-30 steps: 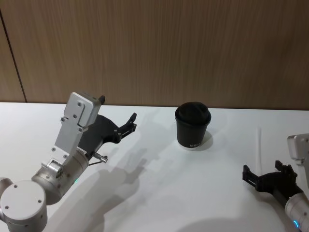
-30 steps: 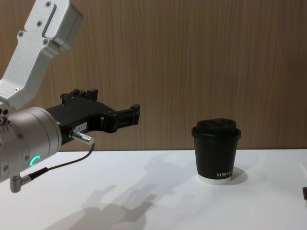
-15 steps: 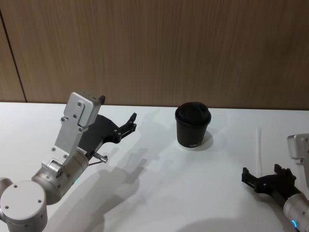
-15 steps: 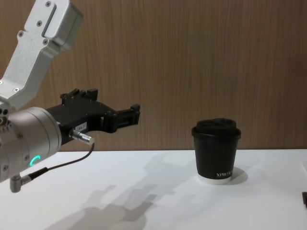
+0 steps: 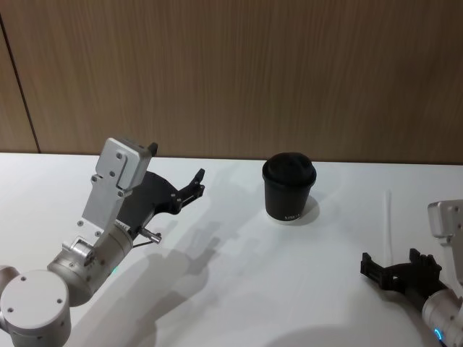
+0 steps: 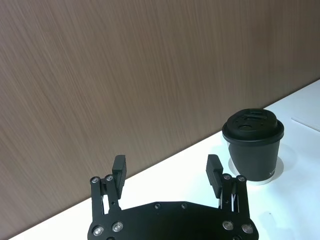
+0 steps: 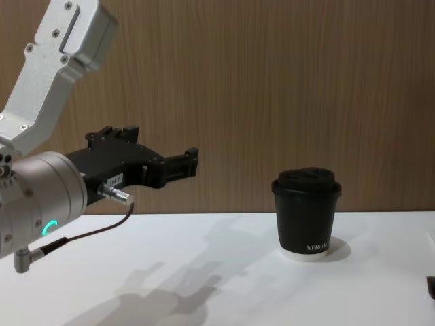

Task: Pick up the straw with one hand, pass it to the other hand, and insert it into the cup.

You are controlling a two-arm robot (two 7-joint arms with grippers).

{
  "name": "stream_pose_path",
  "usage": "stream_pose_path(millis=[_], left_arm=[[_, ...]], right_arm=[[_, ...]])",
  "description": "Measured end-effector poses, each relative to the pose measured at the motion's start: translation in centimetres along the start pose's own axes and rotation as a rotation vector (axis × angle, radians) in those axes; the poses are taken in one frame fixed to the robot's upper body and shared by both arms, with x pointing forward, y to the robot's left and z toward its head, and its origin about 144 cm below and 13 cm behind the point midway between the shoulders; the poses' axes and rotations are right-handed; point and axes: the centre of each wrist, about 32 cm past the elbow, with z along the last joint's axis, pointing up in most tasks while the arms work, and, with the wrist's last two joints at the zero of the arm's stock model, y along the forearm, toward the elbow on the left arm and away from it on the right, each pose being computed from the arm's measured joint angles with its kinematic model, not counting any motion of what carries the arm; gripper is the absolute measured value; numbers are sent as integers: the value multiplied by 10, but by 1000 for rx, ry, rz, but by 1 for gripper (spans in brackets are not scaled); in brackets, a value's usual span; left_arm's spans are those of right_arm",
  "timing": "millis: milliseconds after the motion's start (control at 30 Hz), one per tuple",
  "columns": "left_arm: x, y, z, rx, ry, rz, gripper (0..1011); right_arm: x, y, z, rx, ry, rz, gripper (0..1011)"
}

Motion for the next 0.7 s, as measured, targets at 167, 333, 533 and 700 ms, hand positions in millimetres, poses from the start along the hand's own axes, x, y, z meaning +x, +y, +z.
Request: stream_pose_path(millis=[167,333,533,700], left_arm=[[0,0,0,0,0,0,1003],[0,0,0,0,0,0,1003],[0,0,0,0,0,0,1003],[0,0,0,0,0,0,1003]], right_arm=[[-1,0,1,-5,-1,-2,1001],[-2,0,1,-9,-2,-4,1001],[-2,0,2,-11,-2,-4,962],[-2,0,2,-12,-3,-4,841]])
